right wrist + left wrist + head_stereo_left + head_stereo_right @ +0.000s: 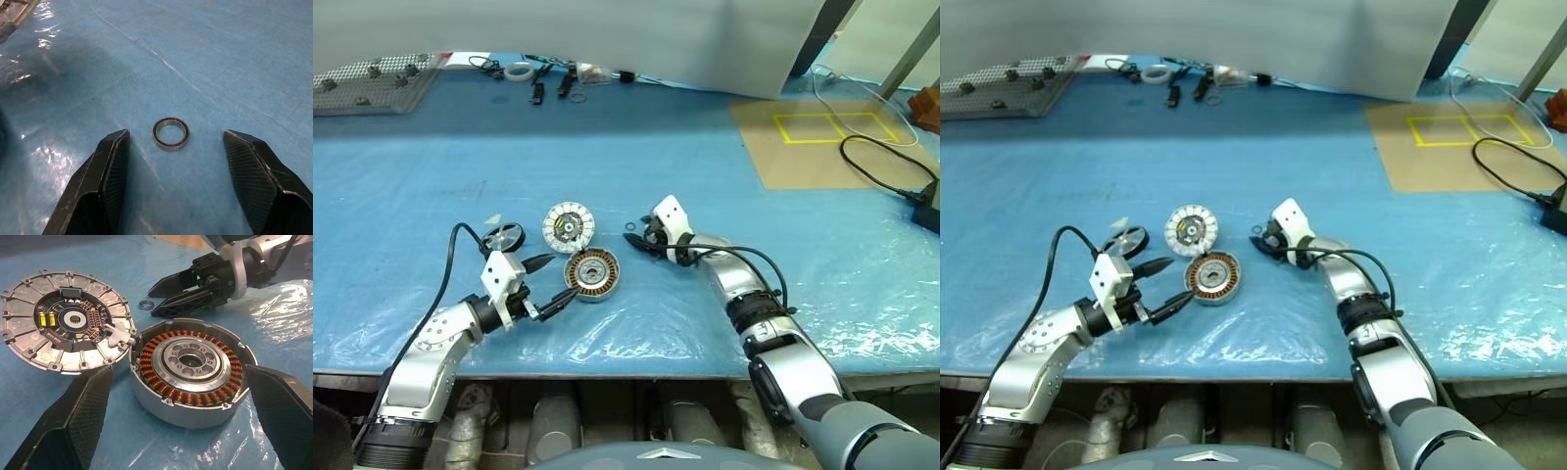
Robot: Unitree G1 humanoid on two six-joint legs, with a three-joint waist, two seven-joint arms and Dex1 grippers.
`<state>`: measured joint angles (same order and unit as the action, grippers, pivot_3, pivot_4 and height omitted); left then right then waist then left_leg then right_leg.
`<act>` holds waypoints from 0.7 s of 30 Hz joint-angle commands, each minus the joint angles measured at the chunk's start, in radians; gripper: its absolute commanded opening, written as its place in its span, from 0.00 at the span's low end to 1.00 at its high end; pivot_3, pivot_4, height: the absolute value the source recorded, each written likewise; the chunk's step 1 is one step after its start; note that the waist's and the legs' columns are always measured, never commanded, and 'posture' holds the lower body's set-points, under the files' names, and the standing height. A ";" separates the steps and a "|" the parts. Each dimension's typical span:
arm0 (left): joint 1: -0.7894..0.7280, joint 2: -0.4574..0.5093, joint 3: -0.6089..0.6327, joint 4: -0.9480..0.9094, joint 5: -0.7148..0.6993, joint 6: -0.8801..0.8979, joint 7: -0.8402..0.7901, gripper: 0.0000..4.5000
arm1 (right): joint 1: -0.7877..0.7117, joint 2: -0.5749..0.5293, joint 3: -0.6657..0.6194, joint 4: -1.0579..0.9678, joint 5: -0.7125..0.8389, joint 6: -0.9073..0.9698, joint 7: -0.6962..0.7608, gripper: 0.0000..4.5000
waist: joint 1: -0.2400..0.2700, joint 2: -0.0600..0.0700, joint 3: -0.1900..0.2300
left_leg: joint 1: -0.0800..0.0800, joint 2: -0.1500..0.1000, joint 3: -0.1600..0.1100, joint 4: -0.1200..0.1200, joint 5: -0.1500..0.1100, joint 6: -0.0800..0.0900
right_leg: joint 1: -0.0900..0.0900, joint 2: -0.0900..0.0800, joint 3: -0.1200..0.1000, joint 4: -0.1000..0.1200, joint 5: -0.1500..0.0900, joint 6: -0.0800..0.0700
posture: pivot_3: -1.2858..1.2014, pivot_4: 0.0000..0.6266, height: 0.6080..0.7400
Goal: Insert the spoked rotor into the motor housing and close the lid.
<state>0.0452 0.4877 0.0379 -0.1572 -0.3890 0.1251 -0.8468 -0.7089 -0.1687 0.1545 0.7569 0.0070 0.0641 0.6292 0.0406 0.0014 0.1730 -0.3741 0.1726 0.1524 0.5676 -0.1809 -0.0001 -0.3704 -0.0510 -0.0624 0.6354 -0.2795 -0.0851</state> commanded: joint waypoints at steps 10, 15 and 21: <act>0.025 0.002 0.015 0.017 -0.001 -0.054 -0.010 1.00 | 0.022 -0.006 0.002 0.092 -0.022 -0.017 0.019 0.71 | 0.003 0.000 0.000 | 0.000 0.000 0.001 -0.002 0.000 0.000 | 0.000 0.000 0.000 -0.003 0.000 0.000 | 0.52 0.24 1.00; 0.014 0.001 0.009 0.011 -0.001 -0.043 -0.004 1.00 | 0.062 -0.010 0.025 0.028 -0.027 -0.005 0.056 0.71 | 0.005 0.000 0.000 | 0.000 0.000 0.001 -0.005 0.000 0.000 | 0.001 0.000 0.000 -0.007 0.000 0.000 | 0.52 0.24 1.00; -0.005 0.003 0.000 -0.028 -0.006 -0.001 0.014 1.00 | 0.095 -0.014 0.035 -0.006 -0.035 0.006 0.066 0.71 | 0.002 0.000 0.000 | -0.002 0.000 0.001 -0.007 0.000 0.000 | 0.001 0.000 -0.001 -0.012 0.000 0.000 | 0.52 0.24 1.00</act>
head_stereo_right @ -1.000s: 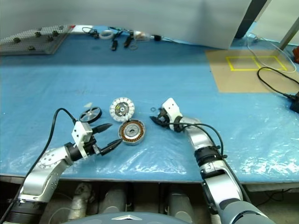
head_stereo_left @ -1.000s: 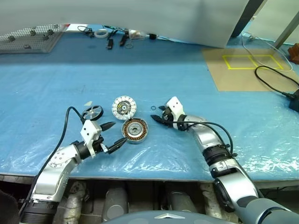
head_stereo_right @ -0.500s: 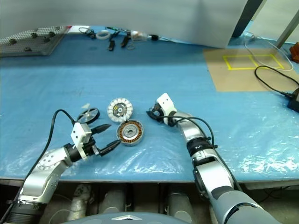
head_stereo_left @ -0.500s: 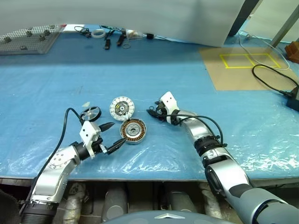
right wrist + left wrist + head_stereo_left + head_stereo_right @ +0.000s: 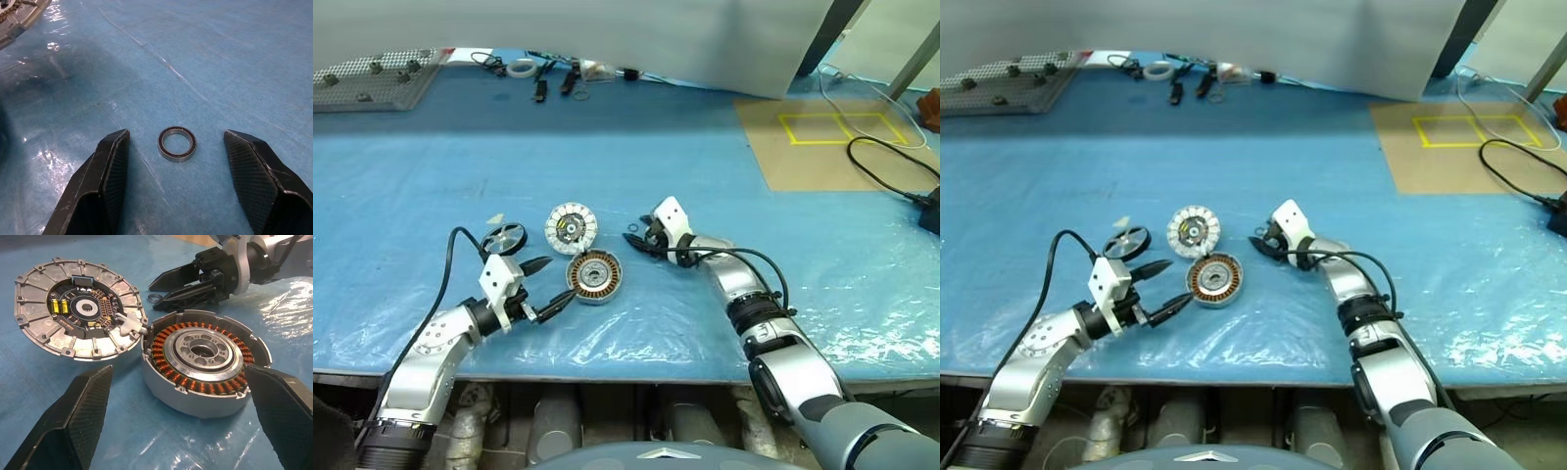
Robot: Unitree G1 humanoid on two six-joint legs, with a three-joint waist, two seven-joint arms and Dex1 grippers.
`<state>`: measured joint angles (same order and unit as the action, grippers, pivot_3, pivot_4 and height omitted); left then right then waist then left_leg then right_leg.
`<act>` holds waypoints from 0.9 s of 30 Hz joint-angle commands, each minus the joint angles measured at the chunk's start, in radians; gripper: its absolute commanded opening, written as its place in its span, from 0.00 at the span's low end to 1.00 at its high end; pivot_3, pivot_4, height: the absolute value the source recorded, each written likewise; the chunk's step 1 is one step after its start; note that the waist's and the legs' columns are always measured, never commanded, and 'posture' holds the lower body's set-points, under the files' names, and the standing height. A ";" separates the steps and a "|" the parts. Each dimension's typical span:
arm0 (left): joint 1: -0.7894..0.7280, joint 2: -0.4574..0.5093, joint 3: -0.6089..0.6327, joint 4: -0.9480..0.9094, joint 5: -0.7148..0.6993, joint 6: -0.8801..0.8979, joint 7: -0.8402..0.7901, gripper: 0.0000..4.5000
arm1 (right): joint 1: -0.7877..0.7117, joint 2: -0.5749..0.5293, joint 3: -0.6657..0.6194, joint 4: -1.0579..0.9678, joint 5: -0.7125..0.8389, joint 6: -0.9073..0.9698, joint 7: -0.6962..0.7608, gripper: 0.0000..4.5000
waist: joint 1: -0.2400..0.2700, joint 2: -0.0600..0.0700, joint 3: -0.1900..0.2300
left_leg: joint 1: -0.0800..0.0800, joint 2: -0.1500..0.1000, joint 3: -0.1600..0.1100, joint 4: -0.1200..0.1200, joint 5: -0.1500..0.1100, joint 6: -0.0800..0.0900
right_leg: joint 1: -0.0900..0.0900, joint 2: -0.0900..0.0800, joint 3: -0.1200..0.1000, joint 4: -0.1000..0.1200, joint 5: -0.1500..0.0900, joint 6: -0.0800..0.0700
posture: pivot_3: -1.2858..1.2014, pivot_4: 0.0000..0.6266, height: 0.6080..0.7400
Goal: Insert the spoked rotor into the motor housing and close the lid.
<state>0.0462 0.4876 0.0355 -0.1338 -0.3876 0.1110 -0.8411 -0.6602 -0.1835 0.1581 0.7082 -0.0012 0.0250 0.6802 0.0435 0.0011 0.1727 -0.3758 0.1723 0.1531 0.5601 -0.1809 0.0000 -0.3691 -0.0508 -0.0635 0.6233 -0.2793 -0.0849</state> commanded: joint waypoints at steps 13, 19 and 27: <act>0.000 0.015 0.016 -0.084 -0.015 0.046 0.010 1.00 | 0.047 0.000 0.036 0.058 -0.034 0.041 0.003 0.15 | 0.000 0.000 0.000 | 0.004 0.000 0.000 0.000 0.000 0.000 | 0.004 0.000 0.000 0.000 0.000 0.000 | 0.52 0.24 1.00; 0.011 0.014 0.017 -0.079 -0.017 0.043 0.005 1.00 | 0.053 -0.014 0.043 0.038 -0.035 0.040 0.021 0.15 | 0.000 0.000 0.000 | 0.004 0.000 0.000 0.000 0.000 0.000 | 0.004 0.000 0.000 0.000 0.000 0.000 | 0.52 0.24 1.00; 0.043 0.027 0.039 -0.050 -0.023 0.012 -0.025 1.00 | 0.082 -0.106 -0.003 -0.365 0.104 0.197 0.187 0.15 | 0.005 0.001 0.001 | -0.003 0.000 0.000 -0.001 0.000 0.001 | -0.002 0.000 -0.001 -0.002 0.000 0.001 | 0.52 0.24 1.00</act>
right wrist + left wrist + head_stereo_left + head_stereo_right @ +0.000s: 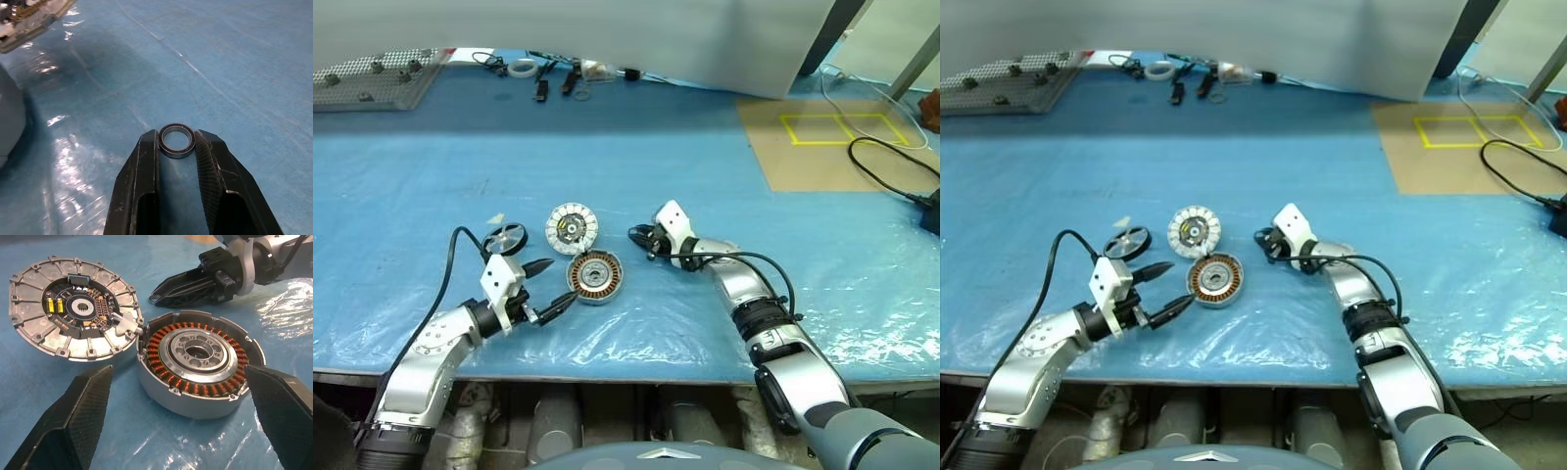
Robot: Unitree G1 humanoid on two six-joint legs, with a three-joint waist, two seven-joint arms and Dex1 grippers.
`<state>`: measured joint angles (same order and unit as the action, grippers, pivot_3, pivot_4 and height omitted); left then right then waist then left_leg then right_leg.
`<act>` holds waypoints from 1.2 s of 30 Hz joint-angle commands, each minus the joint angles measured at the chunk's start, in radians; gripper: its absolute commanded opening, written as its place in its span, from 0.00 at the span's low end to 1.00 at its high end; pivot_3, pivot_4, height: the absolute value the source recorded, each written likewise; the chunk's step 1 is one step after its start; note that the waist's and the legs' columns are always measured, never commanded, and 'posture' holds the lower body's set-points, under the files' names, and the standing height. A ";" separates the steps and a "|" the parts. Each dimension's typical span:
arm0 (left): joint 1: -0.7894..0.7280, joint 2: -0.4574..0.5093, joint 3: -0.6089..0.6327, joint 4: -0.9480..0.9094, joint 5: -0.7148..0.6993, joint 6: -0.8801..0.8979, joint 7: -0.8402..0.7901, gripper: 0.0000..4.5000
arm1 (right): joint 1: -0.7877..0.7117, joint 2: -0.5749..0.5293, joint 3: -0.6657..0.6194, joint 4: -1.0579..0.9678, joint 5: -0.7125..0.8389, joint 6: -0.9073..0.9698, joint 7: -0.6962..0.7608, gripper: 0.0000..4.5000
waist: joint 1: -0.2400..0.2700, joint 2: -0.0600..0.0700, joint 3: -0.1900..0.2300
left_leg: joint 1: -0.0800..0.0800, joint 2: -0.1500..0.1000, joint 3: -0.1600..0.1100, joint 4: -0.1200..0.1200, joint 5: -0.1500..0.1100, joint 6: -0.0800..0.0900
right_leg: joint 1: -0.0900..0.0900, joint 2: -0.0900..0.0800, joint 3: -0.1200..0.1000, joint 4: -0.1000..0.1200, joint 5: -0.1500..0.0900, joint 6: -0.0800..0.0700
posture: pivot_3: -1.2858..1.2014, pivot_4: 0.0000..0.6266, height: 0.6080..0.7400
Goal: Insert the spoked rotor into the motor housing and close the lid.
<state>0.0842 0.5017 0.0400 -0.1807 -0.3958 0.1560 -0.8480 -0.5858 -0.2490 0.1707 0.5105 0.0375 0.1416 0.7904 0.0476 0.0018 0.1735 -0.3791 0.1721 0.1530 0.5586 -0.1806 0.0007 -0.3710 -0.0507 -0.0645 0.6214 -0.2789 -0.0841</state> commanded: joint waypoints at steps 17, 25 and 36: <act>0.012 0.012 0.019 0.019 -0.001 -0.098 -0.071 1.00 | -0.060 -0.146 0.140 -0.398 0.244 0.345 0.424 0.15 | -0.003 0.001 0.001 | -0.004 0.000 -0.001 0.002 0.002 0.003 | -0.004 0.000 -0.001 0.000 0.001 0.002 | 0.52 0.24 1.00; 0.026 -0.018 0.015 -0.014 0.009 -0.107 -0.027 1.00 | -0.121 -0.054 0.191 -0.207 0.188 0.248 0.447 0.15 | -0.003 0.001 0.001 | -0.006 0.000 -0.001 0.002 0.002 0.003 | -0.005 0.000 -0.001 0.001 0.001 0.002 | 0.52 0.24 1.00; 0.103 -0.031 0.036 -0.123 0.007 -0.095 0.055 1.00 | -0.144 -0.001 0.205 -0.087 0.132 0.164 0.470 0.15 | -0.004 0.001 0.001 | -0.006 0.001 -0.001 0.003 0.002 0.003 | -0.004 0.000 -0.002 0.002 0.001 0.001 | 0.52 0.24 1.00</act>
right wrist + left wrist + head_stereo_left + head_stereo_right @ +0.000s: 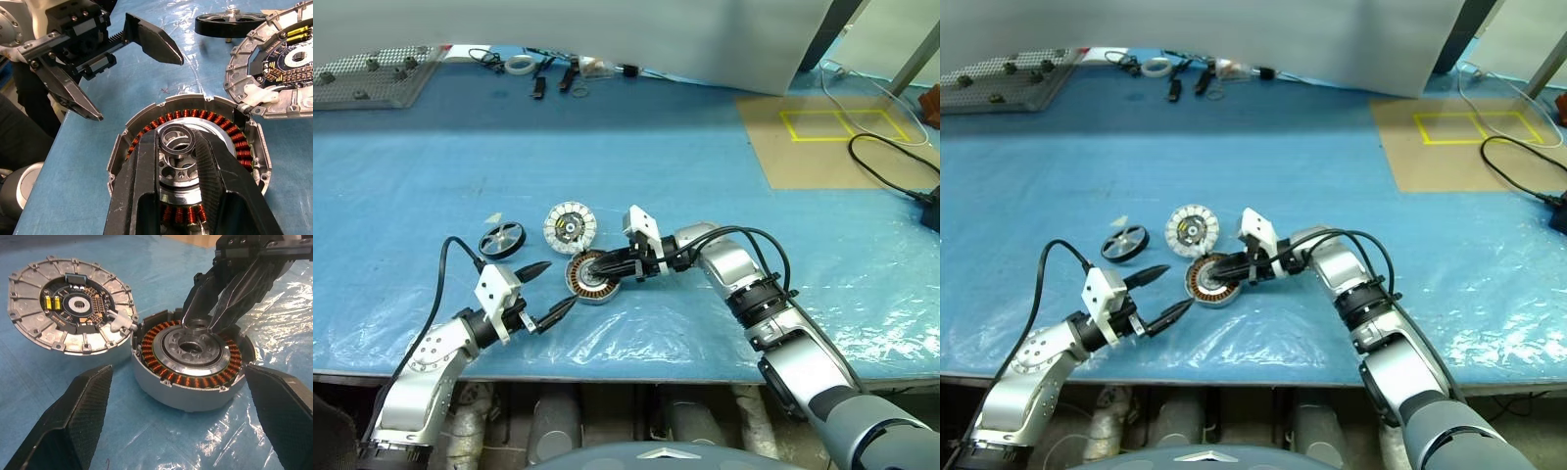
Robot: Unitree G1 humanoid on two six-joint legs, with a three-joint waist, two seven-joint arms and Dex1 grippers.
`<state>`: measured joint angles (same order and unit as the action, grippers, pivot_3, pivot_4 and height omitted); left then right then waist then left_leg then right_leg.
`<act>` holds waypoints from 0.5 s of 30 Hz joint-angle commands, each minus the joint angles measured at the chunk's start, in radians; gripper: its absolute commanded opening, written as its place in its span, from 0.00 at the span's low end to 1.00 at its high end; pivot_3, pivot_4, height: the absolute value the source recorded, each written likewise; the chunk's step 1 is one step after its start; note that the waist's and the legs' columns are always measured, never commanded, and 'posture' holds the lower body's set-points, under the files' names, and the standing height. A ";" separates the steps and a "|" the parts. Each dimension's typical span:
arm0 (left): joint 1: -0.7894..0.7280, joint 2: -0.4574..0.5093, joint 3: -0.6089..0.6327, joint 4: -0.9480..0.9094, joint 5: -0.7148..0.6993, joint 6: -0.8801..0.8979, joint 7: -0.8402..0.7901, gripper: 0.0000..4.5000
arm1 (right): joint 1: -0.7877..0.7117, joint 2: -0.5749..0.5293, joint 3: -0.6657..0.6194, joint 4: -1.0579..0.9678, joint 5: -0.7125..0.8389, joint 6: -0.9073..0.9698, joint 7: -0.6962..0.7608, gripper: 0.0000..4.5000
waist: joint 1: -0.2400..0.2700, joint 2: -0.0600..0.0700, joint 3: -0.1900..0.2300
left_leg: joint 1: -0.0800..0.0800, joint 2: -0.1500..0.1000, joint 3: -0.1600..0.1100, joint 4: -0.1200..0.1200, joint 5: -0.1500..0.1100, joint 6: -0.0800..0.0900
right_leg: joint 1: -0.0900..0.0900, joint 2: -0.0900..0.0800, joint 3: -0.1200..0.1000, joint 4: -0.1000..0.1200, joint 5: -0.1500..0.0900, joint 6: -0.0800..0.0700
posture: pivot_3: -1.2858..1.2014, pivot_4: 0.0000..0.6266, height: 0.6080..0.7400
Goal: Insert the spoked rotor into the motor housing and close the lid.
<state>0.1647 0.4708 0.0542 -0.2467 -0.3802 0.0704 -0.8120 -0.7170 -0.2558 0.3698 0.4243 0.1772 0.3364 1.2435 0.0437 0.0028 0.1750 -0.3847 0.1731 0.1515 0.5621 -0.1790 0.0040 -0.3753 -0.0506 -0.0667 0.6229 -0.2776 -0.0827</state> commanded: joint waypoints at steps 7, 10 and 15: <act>0.065 0.006 0.027 -0.101 -0.021 0.004 0.040 1.00 | -0.012 0.015 0.018 0.037 -0.046 -0.091 0.020 0.15 | 0.000 0.000 0.000 | 0.000 0.000 0.000 0.000 0.000 0.000 | 0.000 0.000 0.000 0.000 0.000 0.000 | 0.52 0.24 1.00; 0.076 0.006 0.029 -0.102 -0.021 -0.001 0.040 1.00 | -0.013 0.020 0.015 0.048 -0.058 -0.114 0.014 0.15 | 0.000 0.000 0.000 | 0.001 0.000 0.000 0.001 0.000 0.000 | 0.001 0.000 0.000 0.001 0.000 0.000 | 0.52 0.24 1.00; 0.104 0.003 0.031 -0.093 -0.026 -0.015 0.029 1.00 | -0.011 0.015 0.014 0.047 -0.071 -0.129 0.017 0.15 | 0.000 0.000 0.000 | 0.001 0.000 0.000 0.001 0.000 0.000 | 0.001 0.000 0.000 0.001 0.000 0.000 | 0.52 0.24 1.00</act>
<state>0.2568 0.4714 0.0685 -0.3115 -0.3927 0.0758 -0.7768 -0.7173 -0.2405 0.3778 0.4771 0.1164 0.2177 1.2546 0.0437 0.0028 0.1749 -0.3835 0.1732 0.1515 0.5628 -0.1789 0.0042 -0.3741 -0.0505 -0.0666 0.6237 -0.2776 -0.0828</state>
